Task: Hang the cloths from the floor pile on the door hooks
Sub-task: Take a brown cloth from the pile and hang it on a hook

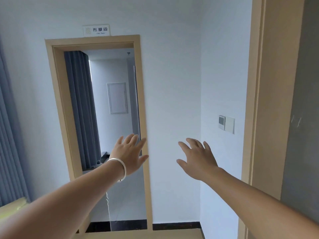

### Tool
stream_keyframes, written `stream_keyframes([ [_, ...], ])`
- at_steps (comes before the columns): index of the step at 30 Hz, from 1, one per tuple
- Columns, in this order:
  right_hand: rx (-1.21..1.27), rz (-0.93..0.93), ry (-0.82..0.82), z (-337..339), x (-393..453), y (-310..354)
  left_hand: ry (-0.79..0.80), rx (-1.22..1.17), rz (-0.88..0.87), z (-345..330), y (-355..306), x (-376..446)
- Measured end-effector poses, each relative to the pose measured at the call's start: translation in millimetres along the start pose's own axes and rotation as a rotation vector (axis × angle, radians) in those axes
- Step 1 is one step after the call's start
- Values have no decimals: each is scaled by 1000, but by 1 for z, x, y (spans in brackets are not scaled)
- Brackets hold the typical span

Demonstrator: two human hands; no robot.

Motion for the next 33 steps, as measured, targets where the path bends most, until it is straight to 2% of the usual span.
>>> stream_keyframes([
  [8,-49,35,2,-70,117,-36,6,-37,1,-89,3,117],
  [18,-53,147,-31,-137,279,-35,13,-27,119,-174,65,228],
  [25,34,271,15,-197,365,17,96,33,232,-236,132,243],
  [33,200,516,0,-273,467,128,253,188,486,-309,235,221],
])
Point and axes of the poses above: each hand's wrist, its own x-axis towards the middle knuckle, its own z-axis out of the back of the hand, y = z × x, the point moved 2 cm from there along x, towards the middle knuckle, and after that the axes turned 1 degree about y, right-handed, at the moved point
